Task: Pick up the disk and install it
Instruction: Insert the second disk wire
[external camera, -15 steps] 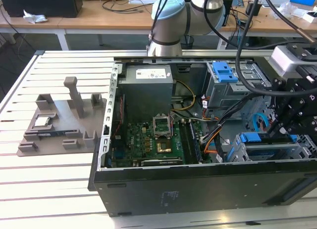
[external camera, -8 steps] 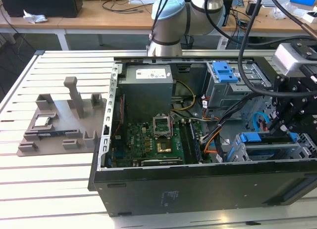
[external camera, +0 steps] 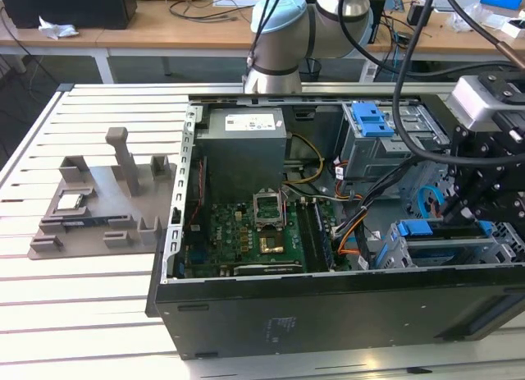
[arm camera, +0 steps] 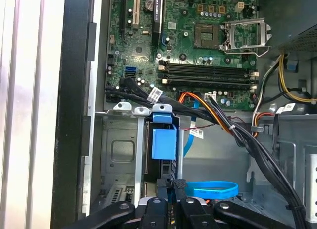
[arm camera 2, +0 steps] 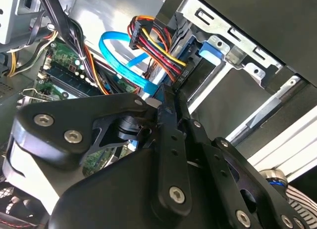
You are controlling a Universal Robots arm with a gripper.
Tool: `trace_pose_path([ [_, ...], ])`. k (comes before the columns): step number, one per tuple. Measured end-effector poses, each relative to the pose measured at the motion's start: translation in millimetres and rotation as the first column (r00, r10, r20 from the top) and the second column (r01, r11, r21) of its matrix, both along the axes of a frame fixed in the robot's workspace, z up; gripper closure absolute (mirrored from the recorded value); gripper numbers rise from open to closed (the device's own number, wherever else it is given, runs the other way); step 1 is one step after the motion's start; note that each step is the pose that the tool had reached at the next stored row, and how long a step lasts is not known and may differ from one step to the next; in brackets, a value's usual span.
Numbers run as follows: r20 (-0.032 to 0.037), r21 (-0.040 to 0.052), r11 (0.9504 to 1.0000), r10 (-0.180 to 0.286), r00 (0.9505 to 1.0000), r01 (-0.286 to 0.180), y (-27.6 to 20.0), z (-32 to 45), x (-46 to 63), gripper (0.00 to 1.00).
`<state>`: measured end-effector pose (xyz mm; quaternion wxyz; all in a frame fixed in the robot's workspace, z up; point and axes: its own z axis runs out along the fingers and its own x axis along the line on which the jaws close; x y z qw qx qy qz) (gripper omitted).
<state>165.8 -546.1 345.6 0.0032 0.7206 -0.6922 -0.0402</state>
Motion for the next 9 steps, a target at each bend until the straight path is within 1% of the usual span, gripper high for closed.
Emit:
trace_pose_path([
  [9, 0.0, -0.0004, 1.0, 0.0, 1.0, 0.0, 0.6, -1.9, 1.3, 0.84],
])
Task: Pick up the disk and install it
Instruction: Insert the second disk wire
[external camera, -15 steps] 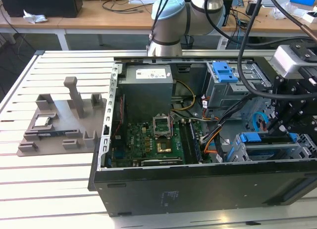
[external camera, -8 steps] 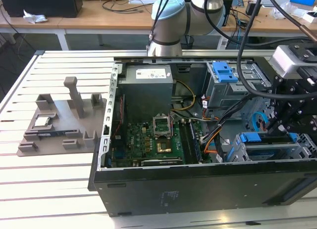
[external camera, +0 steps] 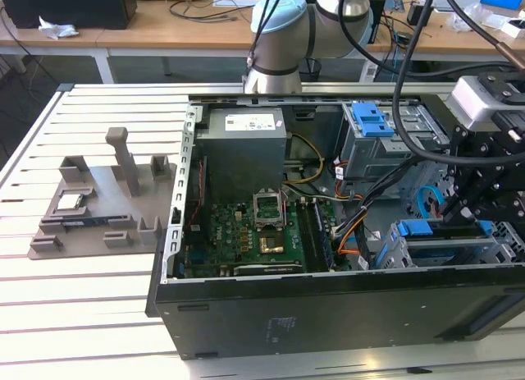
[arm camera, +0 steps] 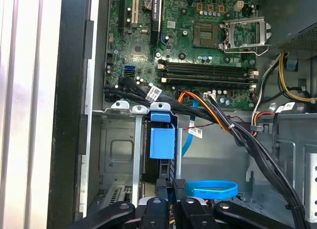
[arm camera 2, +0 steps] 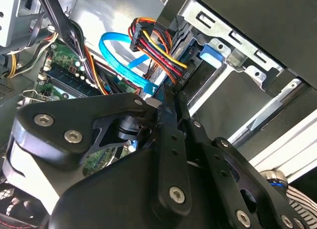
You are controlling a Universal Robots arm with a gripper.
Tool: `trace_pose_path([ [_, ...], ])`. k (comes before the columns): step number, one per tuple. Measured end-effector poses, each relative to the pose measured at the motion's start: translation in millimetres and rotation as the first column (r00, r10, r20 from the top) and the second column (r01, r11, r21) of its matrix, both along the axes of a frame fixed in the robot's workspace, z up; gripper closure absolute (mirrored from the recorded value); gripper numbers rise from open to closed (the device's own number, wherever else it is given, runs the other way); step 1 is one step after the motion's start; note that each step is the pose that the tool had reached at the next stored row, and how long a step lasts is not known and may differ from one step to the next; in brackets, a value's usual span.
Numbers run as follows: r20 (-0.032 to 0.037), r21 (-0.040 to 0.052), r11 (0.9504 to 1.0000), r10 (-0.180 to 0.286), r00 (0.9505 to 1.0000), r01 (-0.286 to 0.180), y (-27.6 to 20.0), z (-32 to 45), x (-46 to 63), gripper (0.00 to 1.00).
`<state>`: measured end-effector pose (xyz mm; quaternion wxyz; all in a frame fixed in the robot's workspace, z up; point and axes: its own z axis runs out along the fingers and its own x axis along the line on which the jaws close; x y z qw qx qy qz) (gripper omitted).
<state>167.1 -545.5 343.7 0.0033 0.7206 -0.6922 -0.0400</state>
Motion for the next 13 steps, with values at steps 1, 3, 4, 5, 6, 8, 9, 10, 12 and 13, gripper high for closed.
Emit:
trace_pose_path([
  [1, 0.0, 0.0, 1.0, 0.0, 1.0, 0.0, 0.0, 0.0, 0.0, 0.84],
  [3, 0.0002, -0.0001, 1.0, 0.0, 1.0, 0.0, 0.0, -0.1, 0.0, 0.84],
  [4, 0.0006, -0.0002, 1.0, 0.0, 1.0, 0.0, 0.0, 0.0, 0.0, 0.84],
  [5, 0.0015, -0.0004, 1.0, 0.0, 1.0, 0.0, 0.0, 0.6, 0.0, 0.84],
  [6, 0.002, -0.0006, 1.0, 0.0, 1.0, 0.0, 0.0, 1.3, 0.0, 0.84],
  [8, 0.0024, -0.0015, 1.0, 0.0, 1.0, 0.0, 0.0, 2.3, 0.0, 0.84],
  [9, 0.0024, -0.0016, 1.0, 0.0, 1.0, 0.0, 0.0, 2.3, -0.1, 0.84],
  [10, 0.0024, -0.0016, 1.0, 0.0, 1.0, 0.0, 0.0, 2.3, -0.1, 0.84],
  [12, 0.0024, -0.002, 1.0, 0.0, 1.0, 0.0, 0.0, 1.9, -0.1, 0.84],
  [13, 0.0024, -0.0019, 1.0, 0.0, 1.0, 0.0, 0.0, 1.6, 0.0, 0.84],
])
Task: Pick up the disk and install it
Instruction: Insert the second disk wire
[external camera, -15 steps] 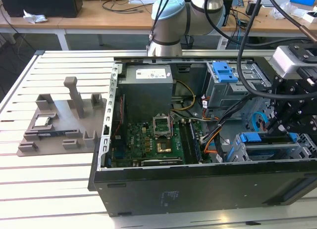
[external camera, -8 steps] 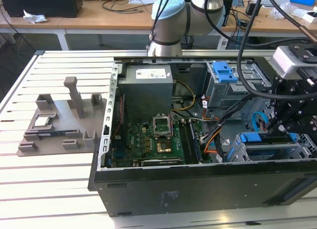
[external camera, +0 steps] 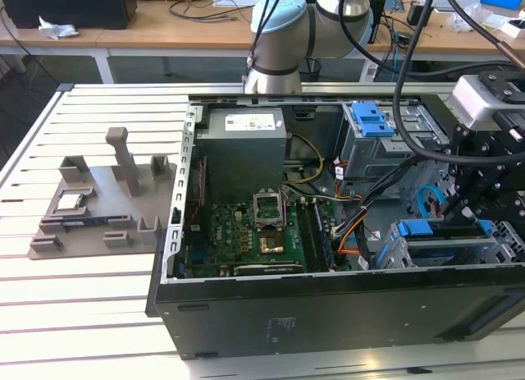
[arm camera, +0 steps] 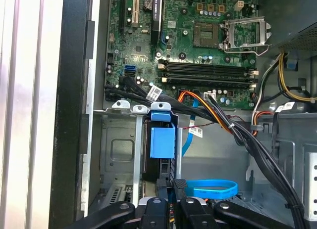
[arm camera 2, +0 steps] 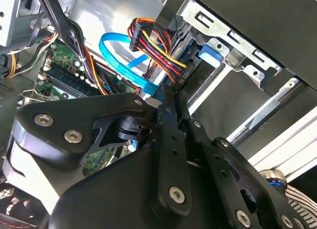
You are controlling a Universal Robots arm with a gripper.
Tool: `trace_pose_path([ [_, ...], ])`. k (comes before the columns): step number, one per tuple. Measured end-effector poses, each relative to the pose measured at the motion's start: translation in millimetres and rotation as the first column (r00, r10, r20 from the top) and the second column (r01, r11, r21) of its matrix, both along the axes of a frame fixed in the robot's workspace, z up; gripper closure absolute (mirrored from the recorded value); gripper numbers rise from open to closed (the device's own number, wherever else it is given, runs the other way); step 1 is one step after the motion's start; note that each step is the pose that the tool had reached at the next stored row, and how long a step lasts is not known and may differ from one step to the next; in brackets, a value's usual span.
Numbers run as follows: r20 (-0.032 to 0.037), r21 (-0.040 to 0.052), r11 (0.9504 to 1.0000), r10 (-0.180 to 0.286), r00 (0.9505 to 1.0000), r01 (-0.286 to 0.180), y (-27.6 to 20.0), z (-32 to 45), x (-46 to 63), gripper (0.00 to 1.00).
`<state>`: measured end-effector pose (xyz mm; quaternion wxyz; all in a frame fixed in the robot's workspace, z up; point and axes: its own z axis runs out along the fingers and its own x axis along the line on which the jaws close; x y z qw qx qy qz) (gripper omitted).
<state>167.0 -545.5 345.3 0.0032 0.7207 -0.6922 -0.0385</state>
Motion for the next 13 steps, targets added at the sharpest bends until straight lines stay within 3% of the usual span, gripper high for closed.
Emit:
trace_pose_path([
  [13, -0.0001, -0.0002, 1.0, 0.0, 1.0, 0.0, -0.1, -6.7, 0.0, 0.84],
])
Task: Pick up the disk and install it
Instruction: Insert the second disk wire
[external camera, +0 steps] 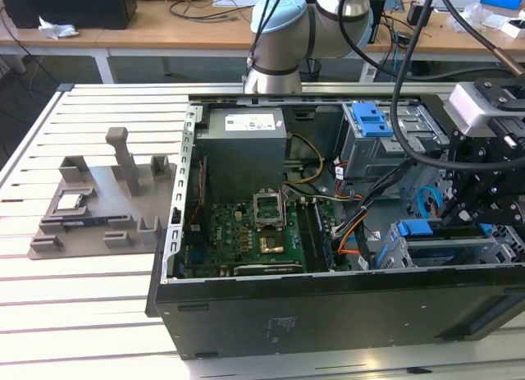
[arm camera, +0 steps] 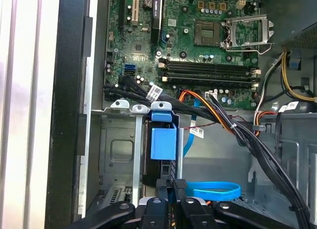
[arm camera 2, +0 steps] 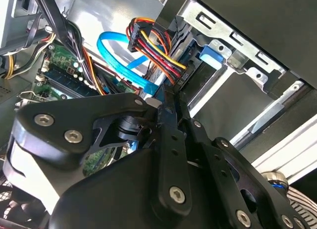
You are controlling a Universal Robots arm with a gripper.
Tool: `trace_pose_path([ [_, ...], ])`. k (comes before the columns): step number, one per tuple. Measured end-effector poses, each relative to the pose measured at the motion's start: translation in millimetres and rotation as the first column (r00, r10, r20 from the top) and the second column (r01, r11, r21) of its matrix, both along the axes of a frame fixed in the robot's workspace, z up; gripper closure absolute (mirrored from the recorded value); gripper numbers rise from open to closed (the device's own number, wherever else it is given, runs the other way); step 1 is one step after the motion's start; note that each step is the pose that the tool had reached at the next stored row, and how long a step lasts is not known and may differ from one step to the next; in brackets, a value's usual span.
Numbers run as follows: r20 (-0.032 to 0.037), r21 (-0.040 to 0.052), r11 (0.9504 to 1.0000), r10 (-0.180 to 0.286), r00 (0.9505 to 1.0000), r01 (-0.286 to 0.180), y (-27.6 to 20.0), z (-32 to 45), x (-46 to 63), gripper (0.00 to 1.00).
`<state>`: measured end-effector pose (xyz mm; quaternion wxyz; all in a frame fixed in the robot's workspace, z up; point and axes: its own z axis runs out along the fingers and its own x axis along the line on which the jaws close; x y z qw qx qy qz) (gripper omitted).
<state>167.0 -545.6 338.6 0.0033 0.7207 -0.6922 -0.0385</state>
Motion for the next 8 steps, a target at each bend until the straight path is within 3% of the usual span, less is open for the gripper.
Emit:
trace_pose_path([
  [6, 0.0001, 0.0003, 1.0, 0.0, 1.0, 0.0, 0.0, -0.4, 0.1, 0.83],
  [7, 0.0001, 0.0, 1.0, 0.0, 1.0, 0.0, 0.0, -0.3, 0.1, 0.76],
  [8, 0.0001, -0.0001, 1.0, 0.0, 1.0, 0.0, 0.0, 0.3, 0.1, 0.76],
])
